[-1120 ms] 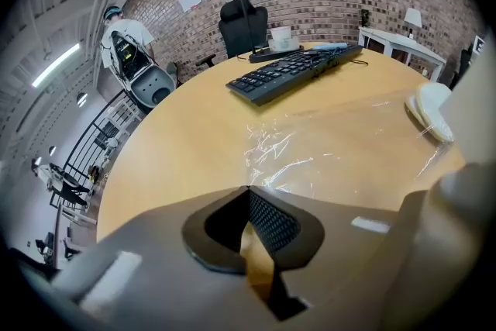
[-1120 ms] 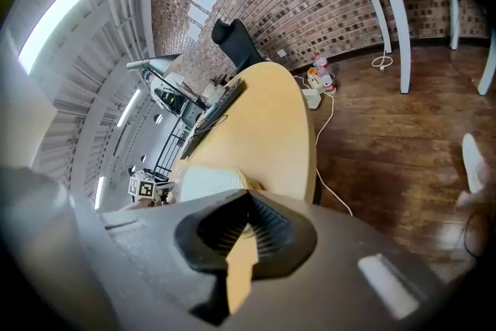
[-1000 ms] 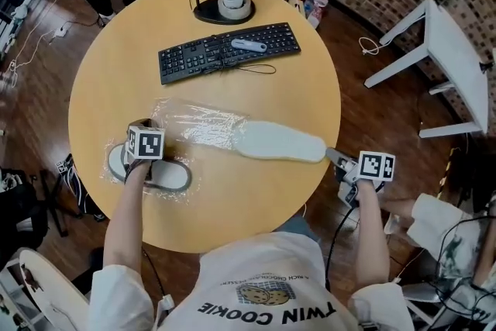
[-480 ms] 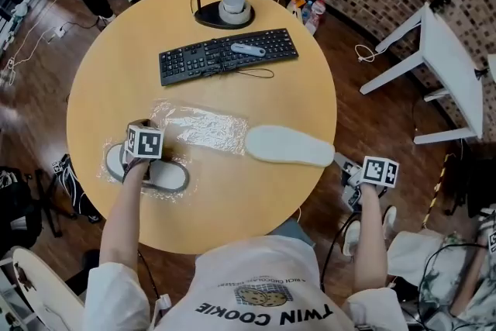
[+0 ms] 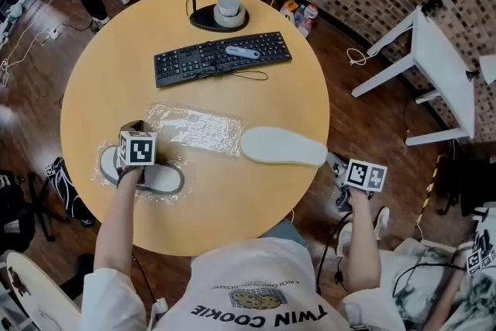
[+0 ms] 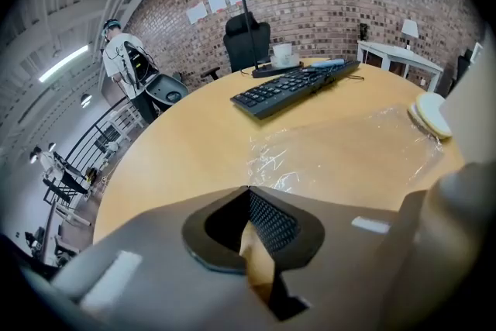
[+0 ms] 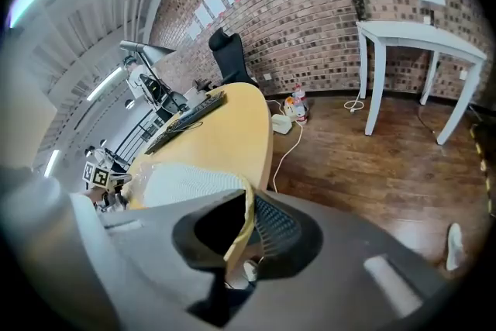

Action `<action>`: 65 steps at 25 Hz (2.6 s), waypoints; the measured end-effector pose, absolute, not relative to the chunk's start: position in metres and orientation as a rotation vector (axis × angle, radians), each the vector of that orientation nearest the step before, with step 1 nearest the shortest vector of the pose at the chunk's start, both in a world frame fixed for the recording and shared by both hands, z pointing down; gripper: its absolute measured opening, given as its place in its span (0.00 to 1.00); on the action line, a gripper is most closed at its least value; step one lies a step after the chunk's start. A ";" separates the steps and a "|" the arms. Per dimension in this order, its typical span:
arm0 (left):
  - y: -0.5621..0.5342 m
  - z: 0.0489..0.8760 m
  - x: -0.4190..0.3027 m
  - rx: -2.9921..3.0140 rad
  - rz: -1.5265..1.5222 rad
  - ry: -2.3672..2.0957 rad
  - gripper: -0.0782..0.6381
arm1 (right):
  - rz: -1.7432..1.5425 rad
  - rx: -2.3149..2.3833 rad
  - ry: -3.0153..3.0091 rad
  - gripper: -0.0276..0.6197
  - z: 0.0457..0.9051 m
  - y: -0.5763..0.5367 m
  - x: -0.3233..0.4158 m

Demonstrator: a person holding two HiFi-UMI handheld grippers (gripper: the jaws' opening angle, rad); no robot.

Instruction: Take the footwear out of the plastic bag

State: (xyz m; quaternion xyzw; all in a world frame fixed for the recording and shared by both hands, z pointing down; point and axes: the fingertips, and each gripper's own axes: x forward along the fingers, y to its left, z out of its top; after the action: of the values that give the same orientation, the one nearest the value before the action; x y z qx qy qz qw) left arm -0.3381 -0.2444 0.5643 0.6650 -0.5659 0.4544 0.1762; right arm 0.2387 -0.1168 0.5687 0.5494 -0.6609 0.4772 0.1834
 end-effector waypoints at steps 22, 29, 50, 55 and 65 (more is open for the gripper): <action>-0.124 0.464 -0.236 1.982 0.758 -1.874 0.11 | 0.812 1.262 -2.326 0.10 0.484 -0.108 0.148; -0.031 0.468 -0.137 1.946 0.668 -1.893 0.11 | 0.739 1.070 -2.462 0.10 0.487 -0.051 0.140; 0.134 0.458 0.022 1.856 0.489 -1.867 0.11 | 0.594 0.629 -2.612 0.10 0.466 0.098 0.111; 0.184 0.451 0.022 1.830 0.425 -1.912 0.11 | 0.526 0.549 -2.627 0.09 0.457 0.152 0.084; 0.309 0.429 0.037 1.801 0.347 -1.984 0.11 | 0.402 0.529 -2.666 0.08 0.425 0.281 0.079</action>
State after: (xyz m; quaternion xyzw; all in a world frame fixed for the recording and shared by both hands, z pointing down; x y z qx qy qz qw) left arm 0.0373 0.3093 0.4289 0.6505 -0.7166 0.1253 0.2180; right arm 0.0794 0.2807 0.4251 0.1890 -0.9515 0.1434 0.1957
